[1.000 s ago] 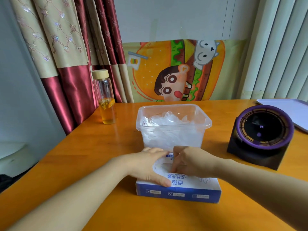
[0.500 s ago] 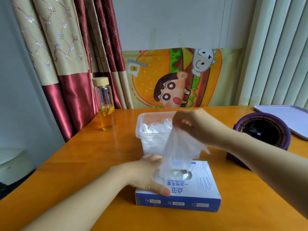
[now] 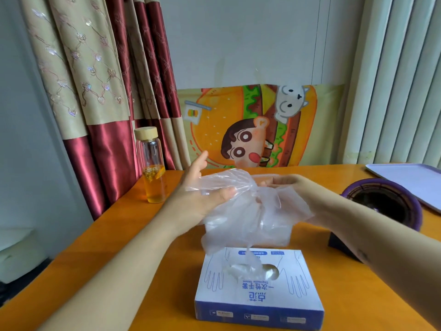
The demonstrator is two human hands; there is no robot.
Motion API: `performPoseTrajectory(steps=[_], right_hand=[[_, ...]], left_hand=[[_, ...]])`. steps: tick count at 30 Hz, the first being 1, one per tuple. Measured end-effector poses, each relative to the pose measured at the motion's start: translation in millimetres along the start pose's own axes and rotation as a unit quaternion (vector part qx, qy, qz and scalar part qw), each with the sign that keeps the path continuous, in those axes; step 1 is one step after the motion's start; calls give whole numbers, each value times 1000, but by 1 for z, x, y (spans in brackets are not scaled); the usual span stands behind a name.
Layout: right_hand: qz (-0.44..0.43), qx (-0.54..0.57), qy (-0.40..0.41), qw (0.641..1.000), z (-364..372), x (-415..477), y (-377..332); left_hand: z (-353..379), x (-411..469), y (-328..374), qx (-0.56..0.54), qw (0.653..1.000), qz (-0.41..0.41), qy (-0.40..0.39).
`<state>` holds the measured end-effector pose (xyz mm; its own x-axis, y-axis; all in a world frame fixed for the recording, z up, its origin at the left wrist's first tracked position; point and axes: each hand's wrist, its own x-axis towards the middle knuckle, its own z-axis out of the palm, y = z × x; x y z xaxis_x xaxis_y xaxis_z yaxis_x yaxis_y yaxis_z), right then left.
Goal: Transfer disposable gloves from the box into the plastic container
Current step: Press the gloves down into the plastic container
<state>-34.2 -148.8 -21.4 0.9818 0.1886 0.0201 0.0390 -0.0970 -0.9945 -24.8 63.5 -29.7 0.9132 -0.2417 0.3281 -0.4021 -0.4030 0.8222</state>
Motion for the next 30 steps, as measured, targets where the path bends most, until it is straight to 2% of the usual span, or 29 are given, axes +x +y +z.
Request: performPoseTrajectory(steps=[2, 4, 6, 8, 10, 12, 14, 16, 17, 19, 22, 25, 30], right_hand=[[36, 48, 3, 998, 3, 2, 6], [68, 79, 12, 994, 3, 6, 10], [86, 57, 31, 994, 2, 8, 14], [67, 3, 59, 996, -2, 12, 18], [-12, -17, 127, 992, -10, 16, 18], [-138, -67, 190, 970, -16, 12, 10], [-253, -197, 157, 934, -14, -4, 0], [-311, -355, 57, 880, -4, -14, -2], [-315, -411, 10, 855, 3, -15, 2], [-281, -444, -53, 849, 12, -9, 14], [-244, -480, 0, 843, 12, 15, 22], [-210, -535, 49, 817, -3, 41, 23], [-157, -596, 82, 783, -24, 76, 34]], left_hand=[[5, 6, 6, 35, 999, 8, -8], [15, 11, 14, 31, 998, -32, -32], [20, 20, 12, 29, 997, -64, -33], [22, 31, 13, 36, 995, -95, -17], [20, 43, 14, 40, 990, -138, -6], [17, 56, 15, 54, 984, -171, -11], [17, 69, 15, 66, 979, -193, -18], [18, 83, 14, 91, 972, -215, -25], [19, 90, 13, 105, 969, -223, -34], [23, 104, 11, 123, 963, -233, -56], [34, 123, 0, 102, 963, -240, -69], [46, 138, -11, 81, 962, -243, -96], [64, 157, -31, 228, 934, -212, -178]])
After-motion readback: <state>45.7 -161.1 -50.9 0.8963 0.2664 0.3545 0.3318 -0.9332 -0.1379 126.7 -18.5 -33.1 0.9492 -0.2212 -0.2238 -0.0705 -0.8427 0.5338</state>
